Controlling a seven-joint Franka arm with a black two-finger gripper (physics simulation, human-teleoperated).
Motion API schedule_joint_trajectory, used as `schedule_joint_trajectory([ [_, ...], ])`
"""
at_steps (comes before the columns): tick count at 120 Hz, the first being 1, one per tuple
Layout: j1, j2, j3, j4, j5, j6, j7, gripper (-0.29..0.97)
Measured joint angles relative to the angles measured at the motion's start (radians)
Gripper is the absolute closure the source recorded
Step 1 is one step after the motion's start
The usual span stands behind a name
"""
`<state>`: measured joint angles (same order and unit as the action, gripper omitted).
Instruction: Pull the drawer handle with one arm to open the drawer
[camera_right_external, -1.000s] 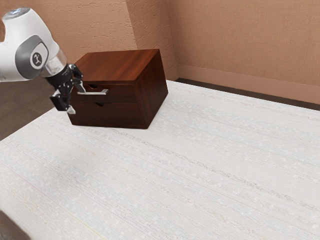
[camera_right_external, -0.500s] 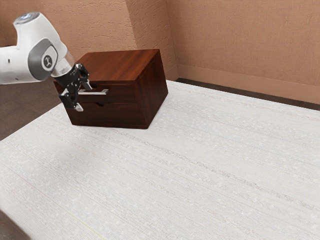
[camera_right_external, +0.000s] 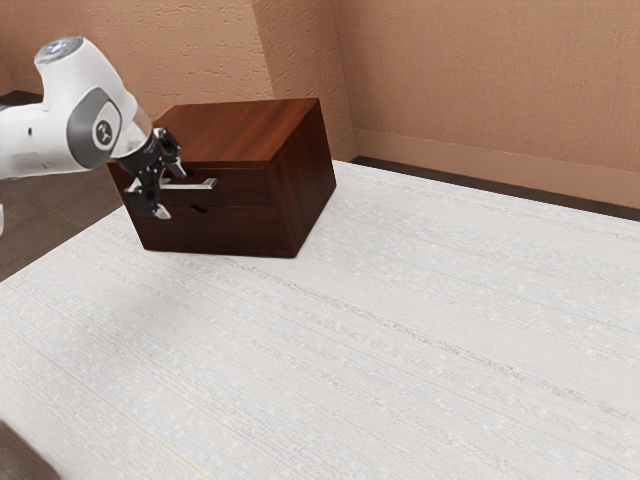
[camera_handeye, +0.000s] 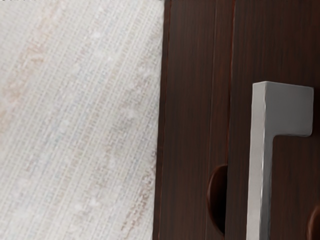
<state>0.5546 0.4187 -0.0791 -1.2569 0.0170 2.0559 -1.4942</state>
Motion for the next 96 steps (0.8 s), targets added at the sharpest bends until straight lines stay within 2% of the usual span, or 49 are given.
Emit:
schedule_joint_trajectory([
  [96,0.002,0.028,-0.001,-0.005,-0.001,0.042,0.034,0.01],
])
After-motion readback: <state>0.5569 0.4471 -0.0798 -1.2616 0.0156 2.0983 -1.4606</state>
